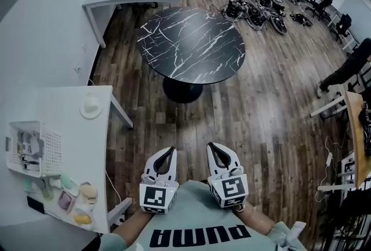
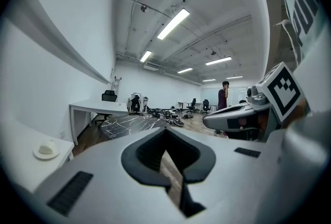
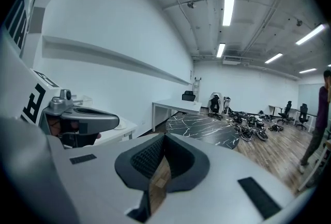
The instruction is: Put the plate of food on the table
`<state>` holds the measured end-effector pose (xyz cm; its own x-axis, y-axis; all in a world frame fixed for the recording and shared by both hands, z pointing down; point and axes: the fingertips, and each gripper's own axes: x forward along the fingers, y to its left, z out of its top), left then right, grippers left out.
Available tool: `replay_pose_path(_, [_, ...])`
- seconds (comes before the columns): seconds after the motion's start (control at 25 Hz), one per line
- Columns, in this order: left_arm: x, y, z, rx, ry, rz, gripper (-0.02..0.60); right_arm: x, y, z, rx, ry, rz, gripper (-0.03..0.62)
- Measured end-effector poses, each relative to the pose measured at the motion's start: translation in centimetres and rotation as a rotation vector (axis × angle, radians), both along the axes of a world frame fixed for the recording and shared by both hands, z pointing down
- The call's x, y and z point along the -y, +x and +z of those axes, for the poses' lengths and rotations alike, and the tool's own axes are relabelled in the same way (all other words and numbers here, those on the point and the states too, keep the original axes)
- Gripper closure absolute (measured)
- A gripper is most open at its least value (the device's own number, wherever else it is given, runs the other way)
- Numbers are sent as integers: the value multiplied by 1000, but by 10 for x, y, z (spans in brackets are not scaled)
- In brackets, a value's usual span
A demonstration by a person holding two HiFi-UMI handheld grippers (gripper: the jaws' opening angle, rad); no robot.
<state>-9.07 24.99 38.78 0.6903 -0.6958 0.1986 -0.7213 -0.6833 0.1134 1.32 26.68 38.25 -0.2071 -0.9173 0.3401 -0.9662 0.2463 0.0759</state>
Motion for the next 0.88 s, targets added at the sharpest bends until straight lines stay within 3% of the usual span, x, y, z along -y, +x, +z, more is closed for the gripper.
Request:
replay_pose_path(0.48, [44, -25, 7, 60, -3, -160, 575, 63, -22, 10, 41, 3, -163, 586])
replay_pose_path(0.88, [100, -8, 0, 112, 7, -328, 575, 138, -8, 8, 78, 29, -342, 586])
